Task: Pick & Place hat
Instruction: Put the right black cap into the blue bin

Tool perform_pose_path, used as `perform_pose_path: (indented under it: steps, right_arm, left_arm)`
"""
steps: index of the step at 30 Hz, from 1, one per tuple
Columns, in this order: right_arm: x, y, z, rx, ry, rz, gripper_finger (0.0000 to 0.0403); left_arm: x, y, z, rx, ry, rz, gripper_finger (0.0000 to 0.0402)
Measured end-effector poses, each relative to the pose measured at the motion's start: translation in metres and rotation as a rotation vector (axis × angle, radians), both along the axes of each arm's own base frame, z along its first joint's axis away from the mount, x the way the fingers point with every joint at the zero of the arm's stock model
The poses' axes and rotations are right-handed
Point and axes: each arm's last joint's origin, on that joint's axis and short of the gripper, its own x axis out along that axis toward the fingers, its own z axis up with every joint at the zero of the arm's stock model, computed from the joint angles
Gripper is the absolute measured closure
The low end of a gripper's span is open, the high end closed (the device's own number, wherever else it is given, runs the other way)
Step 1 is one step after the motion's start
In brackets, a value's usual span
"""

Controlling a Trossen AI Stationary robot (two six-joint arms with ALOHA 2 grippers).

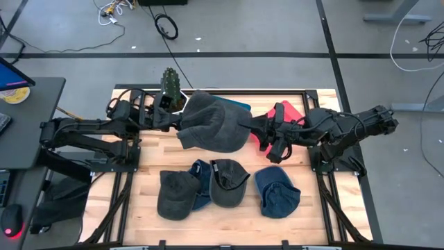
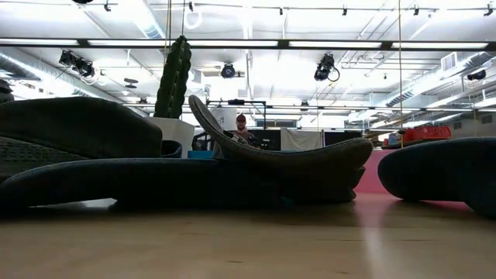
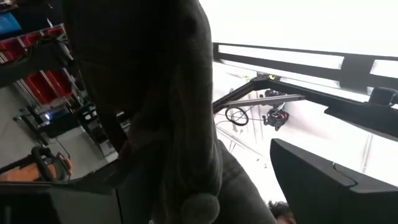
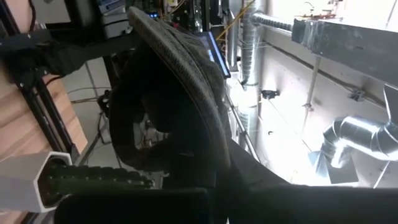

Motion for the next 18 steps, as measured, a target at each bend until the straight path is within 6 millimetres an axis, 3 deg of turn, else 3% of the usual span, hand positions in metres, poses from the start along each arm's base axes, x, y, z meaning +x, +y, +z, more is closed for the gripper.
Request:
perform_pose_path:
  steps: [6, 14, 18]
  right_arm:
    - [0.009, 0.001, -0.007, -0.01, 0.025, -0.004, 0.0399]
    - [0.015, 0.002, -0.011, -0.004, 0.038, -0.012, 0.0398]
    - [0.015, 0.001, -0.012, 0.06, 0.032, -0.038, 0.0379]
  left_arm:
    - [0.0, 0.0, 0.0, 0.008, 0.0, 0.006, 0.0171]
    - [0.0, 0.0, 0.0, 0.059, -0.007, 0.038, 0.0358]
    - [0.0, 0.0, -0.001, 0.073, -0.007, 0.045, 0.0365]
